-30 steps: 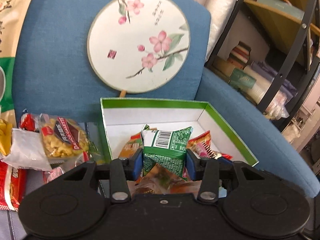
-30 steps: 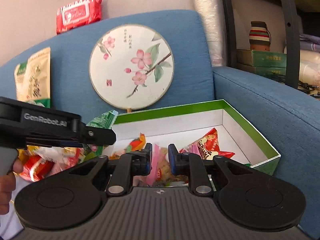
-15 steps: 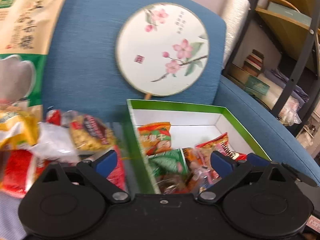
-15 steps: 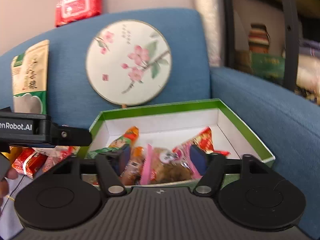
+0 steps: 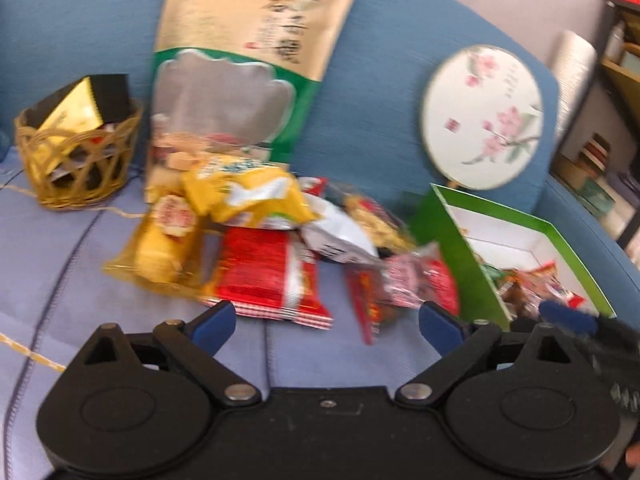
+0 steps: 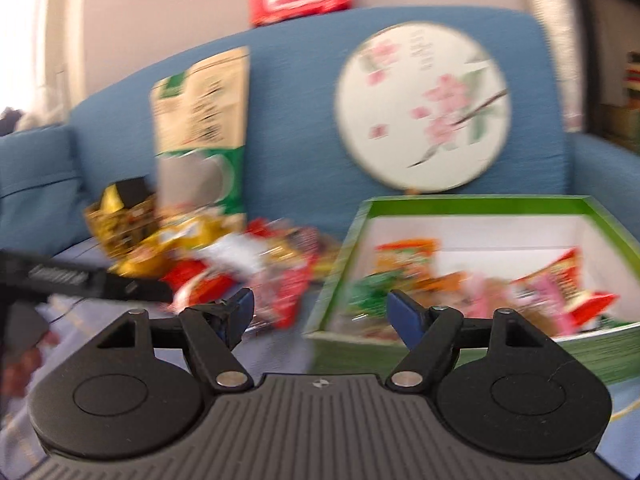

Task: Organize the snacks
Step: 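Move both tools back toward the snack heap, then grasp the clear red-printed packet with the left tool while the right tool grasps a red candy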

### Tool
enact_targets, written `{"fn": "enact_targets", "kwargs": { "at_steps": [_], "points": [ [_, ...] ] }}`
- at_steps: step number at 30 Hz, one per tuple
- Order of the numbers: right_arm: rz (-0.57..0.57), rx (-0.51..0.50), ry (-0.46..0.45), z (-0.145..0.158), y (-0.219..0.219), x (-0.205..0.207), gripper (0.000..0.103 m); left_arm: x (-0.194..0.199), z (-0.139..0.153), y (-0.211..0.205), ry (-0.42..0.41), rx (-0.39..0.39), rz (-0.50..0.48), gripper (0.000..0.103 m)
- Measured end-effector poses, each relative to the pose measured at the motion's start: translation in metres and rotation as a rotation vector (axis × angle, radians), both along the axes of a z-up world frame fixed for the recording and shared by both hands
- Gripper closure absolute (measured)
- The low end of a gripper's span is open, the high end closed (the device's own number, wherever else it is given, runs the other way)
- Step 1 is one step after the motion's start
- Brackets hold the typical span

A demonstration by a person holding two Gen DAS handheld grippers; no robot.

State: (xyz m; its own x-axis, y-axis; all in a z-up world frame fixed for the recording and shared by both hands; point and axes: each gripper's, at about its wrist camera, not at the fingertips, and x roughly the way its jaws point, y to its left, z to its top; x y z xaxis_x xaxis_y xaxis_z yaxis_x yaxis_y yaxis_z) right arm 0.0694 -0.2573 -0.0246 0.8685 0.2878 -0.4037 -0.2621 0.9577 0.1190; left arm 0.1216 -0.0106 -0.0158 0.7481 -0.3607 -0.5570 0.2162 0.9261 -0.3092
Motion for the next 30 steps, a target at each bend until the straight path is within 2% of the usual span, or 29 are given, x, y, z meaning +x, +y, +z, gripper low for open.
{"fn": "enact_targets", "kwargs": {
  "at_steps": [4, 8, 12, 15, 18, 19, 21, 23, 27, 28, 30],
  "points": [
    [0.060, -0.043, 0.000, -0.002, 0.021, -0.003, 0.000, 0.010, 0.002, -0.009, 0.028, -0.041, -0.055, 0.000],
    [0.105, -0.047, 0.006, 0.002, 0.023, -0.007, 0.000, 0.026, 0.005, -0.040, 0.017, -0.033, -0.145, 0.000],
    [0.121, -0.102, 0.104, -0.001, 0.021, -0.002, 0.000, 0.054, -0.001, -0.067, 0.074, -0.041, -0.166, 0.000],
    [0.084, -0.109, 0.158, -0.007, 0.016, 0.002, 0.000, 0.073, -0.006, -0.082, 0.089, -0.030, -0.182, 0.000],
    [0.078, -0.093, 0.179, -0.010, 0.012, 0.004, 0.000, 0.089, -0.018, -0.086, 0.125, -0.013, -0.164, 0.000],
    [0.078, -0.093, 0.183, -0.011, 0.011, 0.004, 0.000, 0.092, -0.024, -0.083, 0.145, -0.036, -0.173, 0.000],
    [0.089, -0.091, 0.193, -0.012, 0.011, 0.004, 0.000, 0.083, -0.026, -0.072, 0.139, -0.076, -0.171, 0.010],
    [0.104, -0.078, 0.207, -0.013, 0.012, 0.005, 0.000, 0.066, -0.025, -0.066, 0.146, -0.061, -0.204, 0.010],
    [0.160, -0.073, 0.233, -0.017, 0.022, 0.004, 0.000, 0.021, -0.025, -0.047, 0.166, -0.067, -0.292, 0.009],
    [0.182, -0.078, 0.233, -0.018, 0.025, 0.003, 0.000, 0.012, -0.023, -0.041, 0.170, -0.084, -0.296, 0.009],
    [0.226, -0.064, 0.239, -0.019, 0.031, 0.001, 0.000, -0.001, -0.017, -0.022, 0.181, -0.136, -0.250, 0.000]
  ]
}}
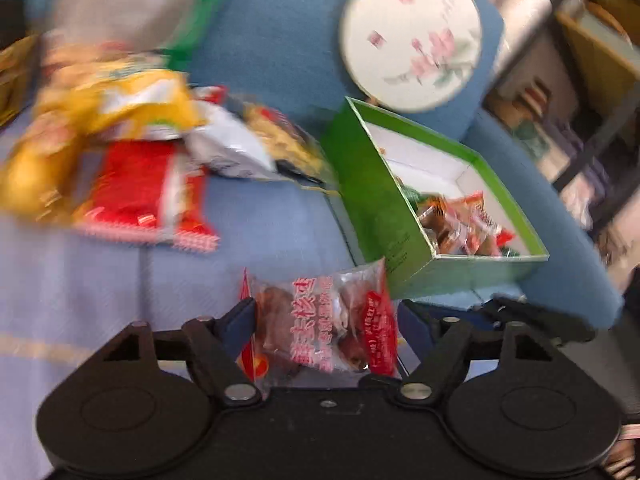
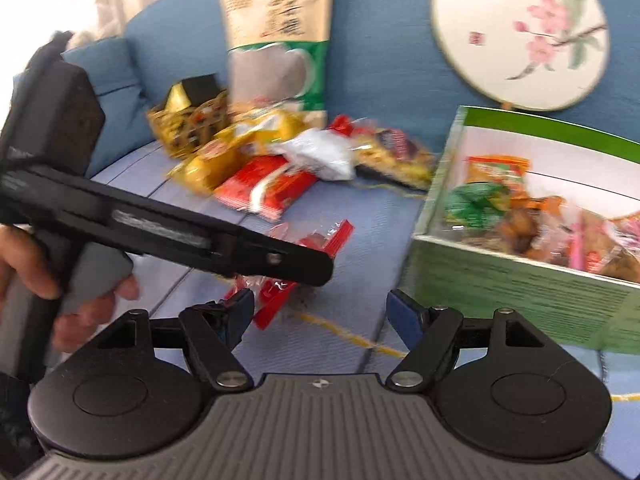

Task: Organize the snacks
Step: 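Grasp the clear red-printed packet with the left tool while the right tool grasps a red candy, then release the clear packet and red candy into the green box with both tools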

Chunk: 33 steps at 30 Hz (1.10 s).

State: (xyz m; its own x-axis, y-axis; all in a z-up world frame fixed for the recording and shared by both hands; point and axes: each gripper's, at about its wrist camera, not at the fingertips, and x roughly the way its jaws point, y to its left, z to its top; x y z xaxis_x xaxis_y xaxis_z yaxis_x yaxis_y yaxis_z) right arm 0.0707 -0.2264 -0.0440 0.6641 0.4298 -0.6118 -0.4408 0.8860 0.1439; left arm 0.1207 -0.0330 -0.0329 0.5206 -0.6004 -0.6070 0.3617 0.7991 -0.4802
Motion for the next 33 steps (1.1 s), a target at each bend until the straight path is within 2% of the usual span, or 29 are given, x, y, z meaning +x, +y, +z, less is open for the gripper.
{"fn": "enact_targets", "kwargs": {
  "at_steps": [3, 7, 11, 16, 17, 18, 19, 20, 21, 24, 30, 33],
  "points": [
    [0.024, 0.033, 0.014, -0.002, 0.006, -0.001, 0.000, -0.009, 0.010, 0.028, 0.012, -0.078, 0.073, 0.000],
    [0.018, 0.087, 0.002, -0.001, 0.008, -0.001, 0.000, -0.007, 0.007, 0.044, 0.041, -0.094, 0.091, 0.000],
    [0.010, 0.078, 0.038, -0.009, 0.008, 0.005, 0.000, -0.003, -0.002, 0.037, 0.069, -0.126, 0.077, 0.000],
    [-0.021, 0.112, 0.051, -0.010, 0.000, 0.007, 0.000, 0.004, -0.013, 0.021, 0.082, -0.119, 0.046, 0.000],
    [-0.026, 0.124, 0.053, -0.010, -0.002, 0.007, 0.000, 0.007, -0.015, 0.020, 0.089, -0.117, 0.046, 0.006],
    [-0.035, 0.136, 0.055, -0.010, -0.004, 0.008, 0.000, 0.008, -0.018, 0.019, 0.095, -0.114, 0.046, 0.022],
    [-0.043, 0.146, 0.061, -0.011, -0.005, 0.010, 0.013, 0.010, -0.021, 0.018, 0.104, -0.115, 0.041, 0.033],
    [-0.045, 0.160, 0.076, -0.012, -0.005, 0.011, 0.035, 0.011, -0.024, 0.017, 0.118, -0.128, 0.032, 0.059],
    [-0.063, 0.161, 0.084, -0.012, -0.006, 0.012, 0.042, 0.011, -0.024, 0.017, 0.126, -0.136, 0.043, 0.063],
    [-0.075, 0.172, 0.045, -0.004, -0.010, 0.007, 0.044, 0.006, -0.011, 0.011, 0.088, -0.133, 0.039, 0.067],
    [-0.105, 0.218, -0.114, 0.025, -0.033, -0.004, 0.045, 0.005, 0.034, -0.011, -0.045, -0.121, -0.002, 0.067],
    [-0.154, 0.237, -0.159, 0.035, -0.050, -0.003, 0.044, 0.013, 0.048, -0.032, -0.086, -0.115, -0.029, 0.067]
  ]
}}
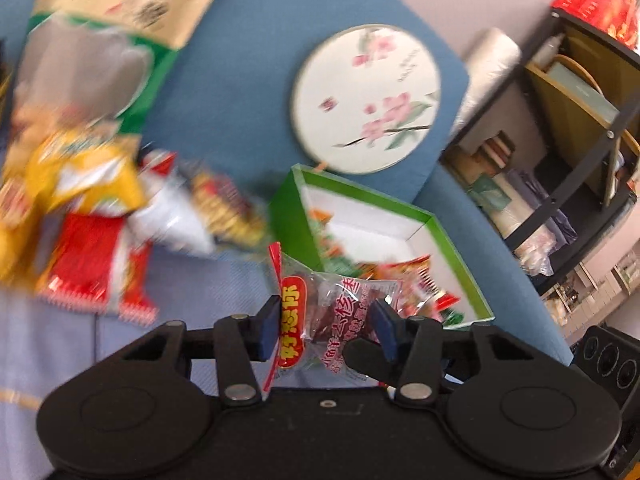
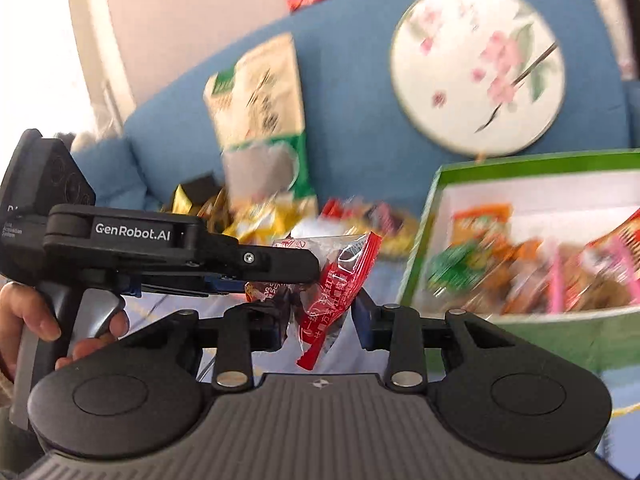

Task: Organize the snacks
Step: 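Release the clear packet and red candy into the green box with both tools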

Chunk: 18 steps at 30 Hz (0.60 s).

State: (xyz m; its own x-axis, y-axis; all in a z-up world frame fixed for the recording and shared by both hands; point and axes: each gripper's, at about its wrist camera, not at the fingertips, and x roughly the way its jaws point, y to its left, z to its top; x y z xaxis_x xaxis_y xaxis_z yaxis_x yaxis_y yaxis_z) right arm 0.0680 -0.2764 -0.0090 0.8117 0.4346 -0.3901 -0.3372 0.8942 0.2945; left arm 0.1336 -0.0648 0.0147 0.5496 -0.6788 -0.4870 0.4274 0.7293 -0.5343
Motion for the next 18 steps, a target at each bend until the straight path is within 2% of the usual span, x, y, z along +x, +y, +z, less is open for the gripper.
{"fn": "enact_targets", "kwargs": {
  "at_steps": [3, 10, 13, 18],
  "points": [
    [-0.063, 0.041, -0.025, 0.005, -0.022, 0.003, 0.045, 0.010, 0.011, -0.027, -0.043, 0.013, -0.033, 0.067],
    [-0.218, 0.098, -0.069, 0.010, -0.063, 0.018, 0.045, 0.039, 0.021, -0.081, -0.078, 0.018, -0.098, 0.067],
    [-0.266, 0.128, -0.060, 0.006, -0.074, 0.030, 0.045, 0.056, 0.018, -0.097, -0.060, 0.017, -0.106, 0.067],
    [-0.319, 0.095, -0.057, -0.002, -0.083, 0.039, 0.045, 0.072, 0.007, -0.117, -0.042, 0.027, -0.115, 0.066]
  ]
}}
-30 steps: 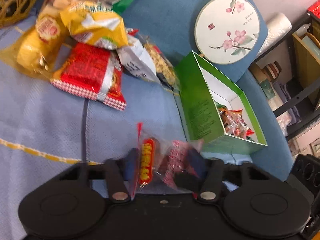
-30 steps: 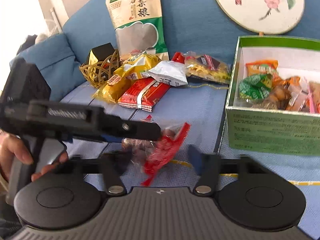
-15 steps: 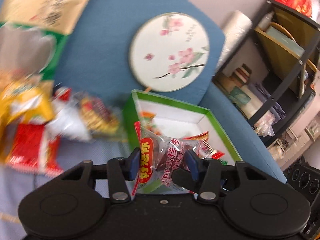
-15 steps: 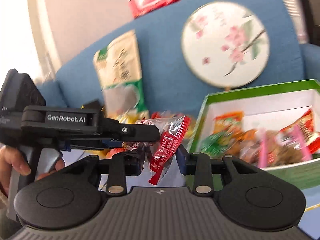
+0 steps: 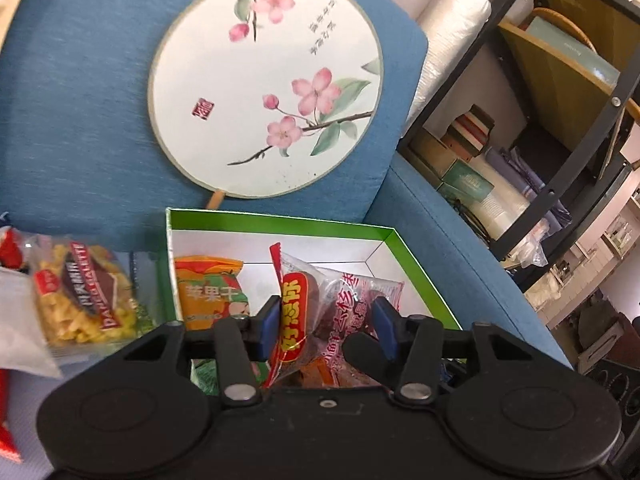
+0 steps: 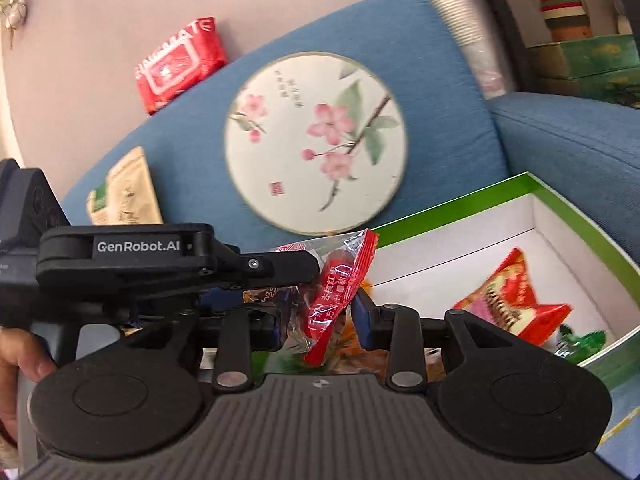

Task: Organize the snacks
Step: 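Release the clear packet and red candy into the green box with both tools, then move both tools back toward the snack heap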

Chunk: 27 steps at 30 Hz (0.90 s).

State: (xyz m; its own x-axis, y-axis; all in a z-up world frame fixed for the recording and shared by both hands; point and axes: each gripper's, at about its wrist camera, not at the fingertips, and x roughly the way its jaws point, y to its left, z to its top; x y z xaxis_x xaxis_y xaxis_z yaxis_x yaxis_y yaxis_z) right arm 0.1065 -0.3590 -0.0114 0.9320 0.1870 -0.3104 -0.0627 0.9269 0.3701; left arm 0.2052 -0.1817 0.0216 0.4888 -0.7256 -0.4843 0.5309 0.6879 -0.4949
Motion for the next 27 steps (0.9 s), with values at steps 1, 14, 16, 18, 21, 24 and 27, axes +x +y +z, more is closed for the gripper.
{"fn": "enact_targets", "kwargs": {
  "at_steps": [1, 14, 16, 18, 21, 24, 27],
  "points": [
    [-0.008, -0.002, -0.003, -0.002, -0.002, 0.000, 0.045, 0.003, -0.002, -0.002, 0.007, -0.005, 0.004, 0.065],
    [-0.054, -0.270, -0.083, 0.004, 0.026, -0.025, 0.000, -0.034, 0.012, 0.047, -0.110, 0.052, 0.113, 0.000],
    [-0.009, -0.263, -0.075, 0.004, 0.035, -0.032, 0.000, -0.053, 0.013, 0.065, -0.139, 0.055, 0.136, 0.000],
    [0.050, -0.244, -0.059, 0.005, 0.045, -0.033, 0.000, -0.070, 0.009, 0.084, -0.139, 0.037, 0.158, 0.000],
    [0.148, -0.209, -0.030, 0.001, 0.065, -0.032, 0.000, -0.088, 0.000, 0.113, -0.108, 0.036, 0.207, 0.000],
    [0.251, -0.217, 0.005, -0.004, 0.088, -0.032, 0.000, -0.098, -0.012, 0.142, -0.123, 0.089, 0.265, 0.000],
    [0.323, -0.240, 0.013, -0.009, 0.108, -0.034, 0.000, -0.092, -0.023, 0.167, -0.111, 0.135, 0.334, 0.000]
  ]
}}
